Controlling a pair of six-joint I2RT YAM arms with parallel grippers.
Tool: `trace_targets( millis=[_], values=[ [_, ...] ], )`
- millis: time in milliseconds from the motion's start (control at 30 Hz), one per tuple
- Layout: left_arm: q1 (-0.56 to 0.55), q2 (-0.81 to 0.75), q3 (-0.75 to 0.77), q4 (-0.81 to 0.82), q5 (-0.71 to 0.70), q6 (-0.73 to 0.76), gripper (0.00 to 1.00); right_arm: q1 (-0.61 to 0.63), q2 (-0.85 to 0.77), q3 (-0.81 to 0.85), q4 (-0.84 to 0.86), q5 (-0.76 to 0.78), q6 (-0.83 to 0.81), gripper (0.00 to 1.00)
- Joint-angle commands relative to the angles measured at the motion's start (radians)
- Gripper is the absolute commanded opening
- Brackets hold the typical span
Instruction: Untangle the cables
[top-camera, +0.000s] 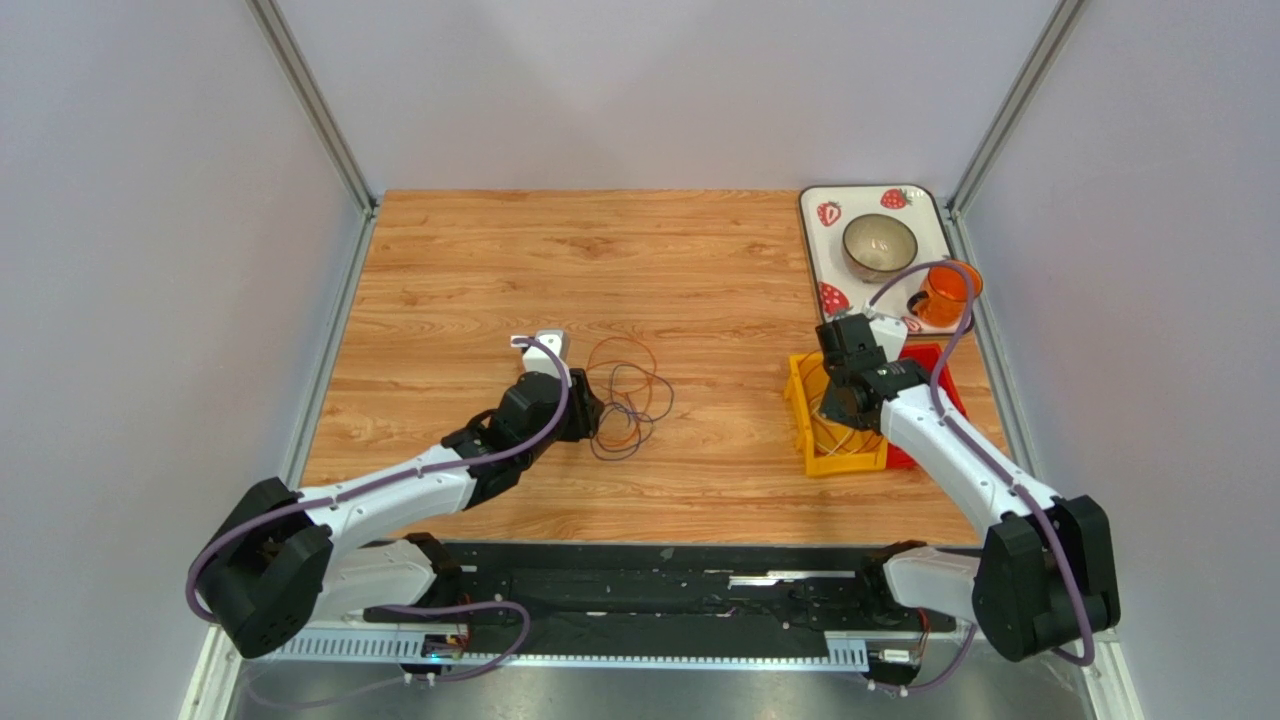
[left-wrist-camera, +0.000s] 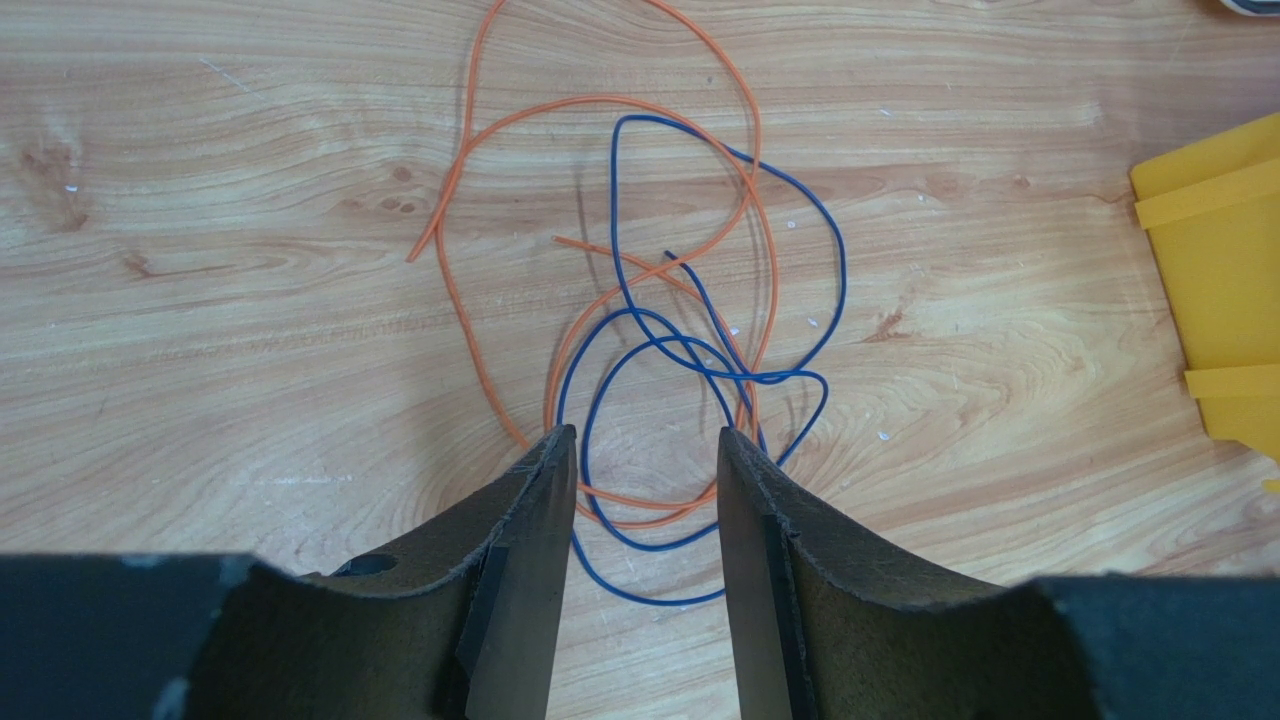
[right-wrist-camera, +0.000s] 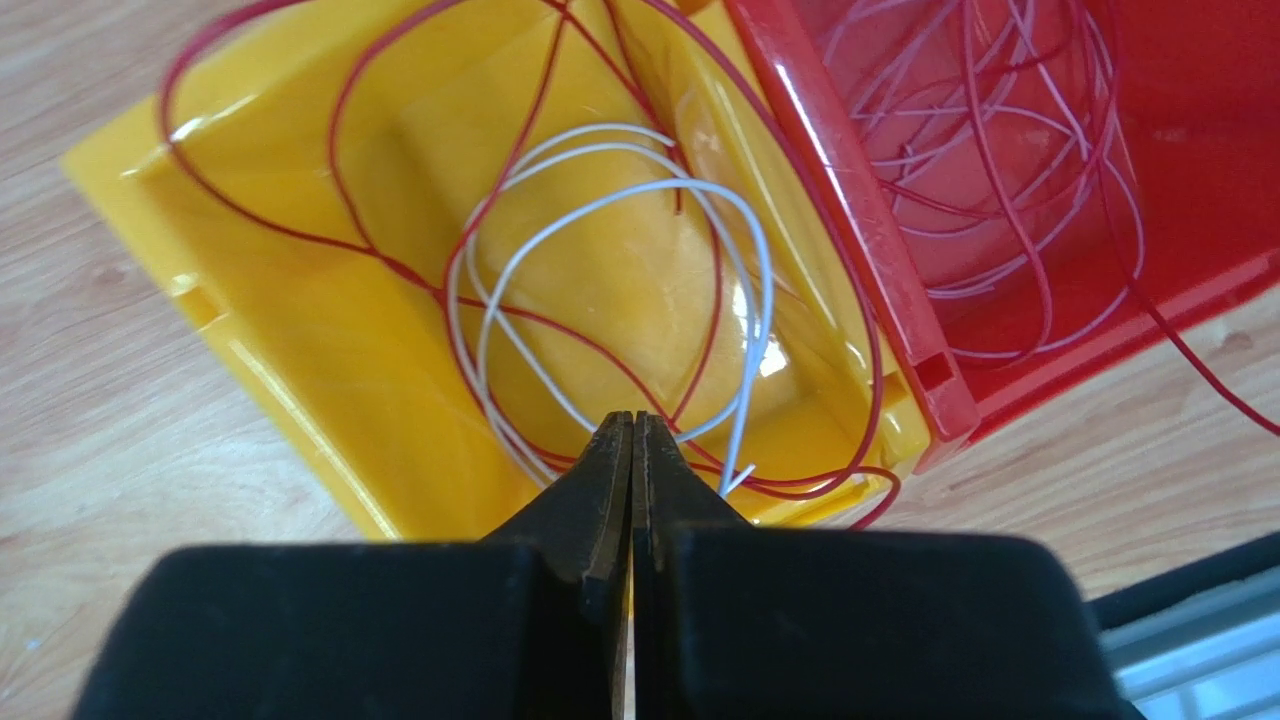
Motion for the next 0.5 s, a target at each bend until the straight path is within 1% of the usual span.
trace_targets(
  millis=[0, 167, 200, 267, 367, 400, 433, 467],
  values=[
    [0.000, 0.000, 0.033, 0.031, -0.005, 0.016, 0.48, -0.016, 0.044, -0.009, -0.019, 0.094, 0.114, 0.00],
    [0.000, 0.000, 0.033, 0.029, -0.007, 0.016, 0.49, -0.022, 0.060, -0.014, -0.017, 0.094, 0.108, 0.00],
    [0.000, 0.001, 0.033, 0.029, -0.009, 0.014, 0.49, -0.021, 0.054, -0.006, -0.013, 0.081, 0.085, 0.00],
    [0.000, 0.003, 0.034, 0.028, -0.009, 0.014, 0.49, -0.016, 0.009, 0.004, 0.027, 0.003, 0.043, 0.00],
    [0.000, 0.009, 0.037, 0.029, -0.015, 0.011, 0.50, 0.037, -0.066, 0.052, 0.058, -0.028, 0.005, 0.00],
    [0.000, 0.012, 0.039, 0.031, -0.015, 0.010, 0.51, 0.095, -0.075, 0.069, 0.057, -0.015, 0.000, 0.00],
    [0.000, 0.020, 0.040, 0.032, -0.021, 0.007, 0.52, 0.128, -0.072, 0.111, 0.055, 0.029, -0.003, 0.01],
    [0.000, 0.026, 0.048, 0.034, -0.030, 0.002, 0.55, 0.163, -0.063, 0.132, 0.044, 0.051, -0.004, 0.06]
  ],
)
